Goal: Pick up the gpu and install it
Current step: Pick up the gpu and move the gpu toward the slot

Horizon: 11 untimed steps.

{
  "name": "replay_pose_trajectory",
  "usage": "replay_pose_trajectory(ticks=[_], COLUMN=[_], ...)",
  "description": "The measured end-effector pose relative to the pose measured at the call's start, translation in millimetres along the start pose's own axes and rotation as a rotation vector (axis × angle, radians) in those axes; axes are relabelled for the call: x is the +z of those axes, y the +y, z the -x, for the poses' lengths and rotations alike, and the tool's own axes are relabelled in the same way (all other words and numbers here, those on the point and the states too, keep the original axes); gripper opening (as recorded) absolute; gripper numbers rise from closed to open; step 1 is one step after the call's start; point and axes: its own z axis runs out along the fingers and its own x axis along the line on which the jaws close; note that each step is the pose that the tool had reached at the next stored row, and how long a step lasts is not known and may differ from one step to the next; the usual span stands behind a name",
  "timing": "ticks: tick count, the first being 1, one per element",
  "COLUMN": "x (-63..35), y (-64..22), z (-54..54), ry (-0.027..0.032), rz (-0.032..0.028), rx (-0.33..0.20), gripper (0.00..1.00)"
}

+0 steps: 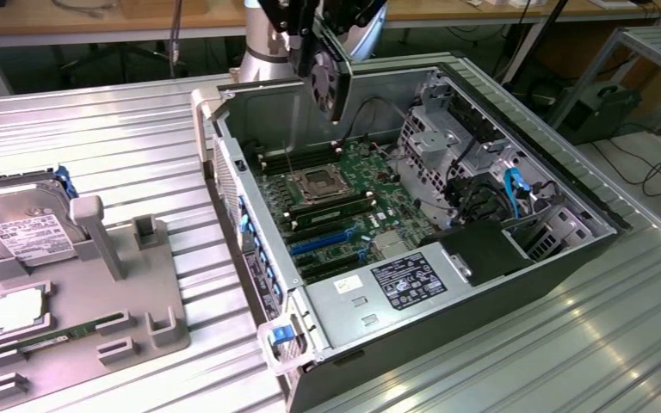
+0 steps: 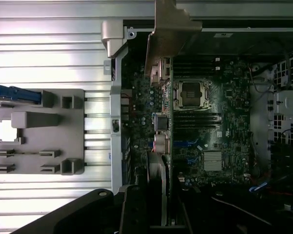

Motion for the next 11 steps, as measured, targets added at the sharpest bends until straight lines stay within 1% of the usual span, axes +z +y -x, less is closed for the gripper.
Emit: replay_pose_trajectory(ticks=[5, 11], x=[3.1, 7.8], y=[0.9, 1.3], z=[14.1, 35.6], ry=[0.0007, 0.0009], rz=[0.0002, 0.0003], rx=[-0.010, -0.013], gripper=[0.27, 0.27])
